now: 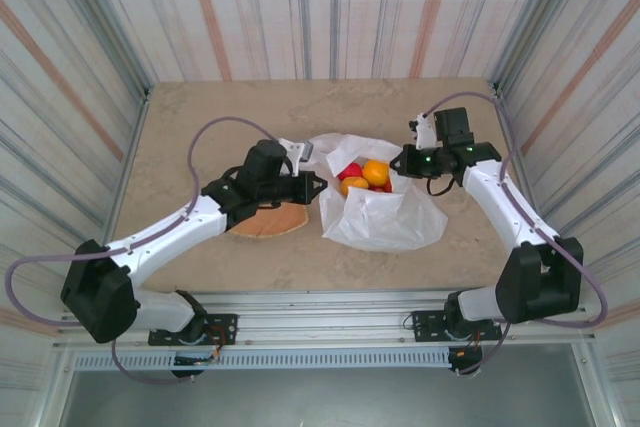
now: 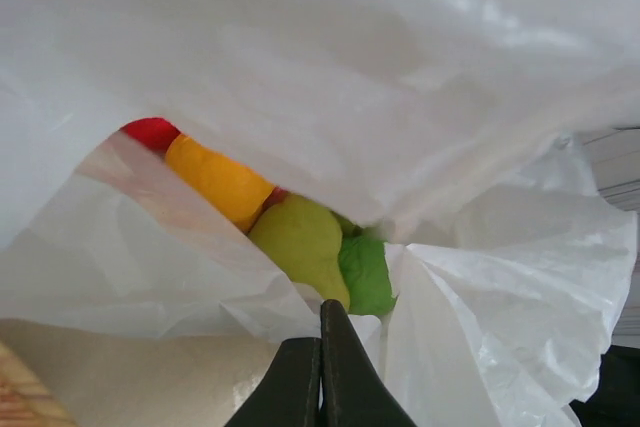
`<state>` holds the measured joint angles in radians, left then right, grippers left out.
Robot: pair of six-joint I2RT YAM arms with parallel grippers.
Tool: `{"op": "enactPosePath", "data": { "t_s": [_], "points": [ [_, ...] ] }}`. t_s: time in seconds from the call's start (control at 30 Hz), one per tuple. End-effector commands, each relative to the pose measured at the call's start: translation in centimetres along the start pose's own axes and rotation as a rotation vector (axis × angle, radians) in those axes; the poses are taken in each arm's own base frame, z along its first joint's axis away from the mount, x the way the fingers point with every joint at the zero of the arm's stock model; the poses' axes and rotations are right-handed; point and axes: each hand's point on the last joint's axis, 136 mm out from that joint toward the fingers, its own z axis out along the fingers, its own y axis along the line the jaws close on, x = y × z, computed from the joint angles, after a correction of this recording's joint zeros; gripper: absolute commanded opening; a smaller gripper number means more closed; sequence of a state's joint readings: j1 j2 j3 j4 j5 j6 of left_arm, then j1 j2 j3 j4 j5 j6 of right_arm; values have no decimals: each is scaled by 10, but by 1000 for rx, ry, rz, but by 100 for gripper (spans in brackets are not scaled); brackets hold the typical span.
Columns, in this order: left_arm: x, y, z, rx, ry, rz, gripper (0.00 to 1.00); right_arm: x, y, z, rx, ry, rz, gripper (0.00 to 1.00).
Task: Place the fruits into the plastic bag
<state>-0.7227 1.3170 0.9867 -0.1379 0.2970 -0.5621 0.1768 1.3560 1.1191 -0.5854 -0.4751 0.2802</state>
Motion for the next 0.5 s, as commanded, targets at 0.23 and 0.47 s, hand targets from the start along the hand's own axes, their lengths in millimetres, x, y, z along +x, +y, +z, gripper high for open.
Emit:
{"op": "enactPosePath", "data": {
  "t_s": [0.23,0.47],
  "points": [
    [-51,-58,-57,93,-129,174,0,-24,34,-57,-23,-134,-70,4],
    [-74,-76,-78,111,-206,207,0,-39,56,-76,-84,-198,-78,4]
  ]
}}
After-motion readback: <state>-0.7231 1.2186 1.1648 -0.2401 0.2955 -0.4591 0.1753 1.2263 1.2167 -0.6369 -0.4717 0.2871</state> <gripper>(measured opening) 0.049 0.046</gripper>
